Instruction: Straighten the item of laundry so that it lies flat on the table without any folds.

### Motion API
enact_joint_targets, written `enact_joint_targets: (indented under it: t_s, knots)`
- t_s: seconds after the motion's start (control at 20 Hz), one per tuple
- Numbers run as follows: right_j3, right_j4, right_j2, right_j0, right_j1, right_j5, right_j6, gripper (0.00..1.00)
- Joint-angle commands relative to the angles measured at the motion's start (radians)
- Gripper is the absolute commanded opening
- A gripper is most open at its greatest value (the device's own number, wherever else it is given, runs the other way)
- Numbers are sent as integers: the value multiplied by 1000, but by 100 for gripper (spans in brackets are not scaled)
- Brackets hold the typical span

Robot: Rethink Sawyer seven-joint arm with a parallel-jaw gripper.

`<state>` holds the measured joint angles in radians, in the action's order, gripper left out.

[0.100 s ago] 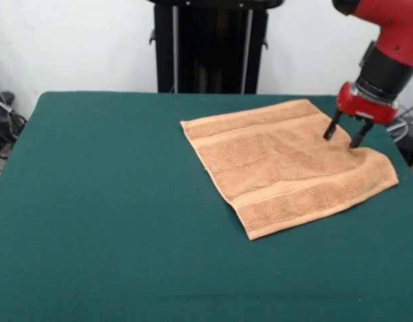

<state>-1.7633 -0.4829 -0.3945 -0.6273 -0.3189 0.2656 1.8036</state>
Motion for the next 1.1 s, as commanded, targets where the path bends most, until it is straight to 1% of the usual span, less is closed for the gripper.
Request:
enact_joint_targets:
  t_s: [0.05, 0.45, 0.6, 0.85, 1.1]
  knots:
    - [24, -58, 24, 9, -24, 100, 291, 100]
    - [24, -72, 35, 8, -34, 114, 311, 100]
    - [31, -73, 21, -3, -38, 136, 317, 100]
    - [10, -66, 38, 24, -59, 117, 291, 100]
    - [13, -57, 15, 9, -81, 161, 298, 100]
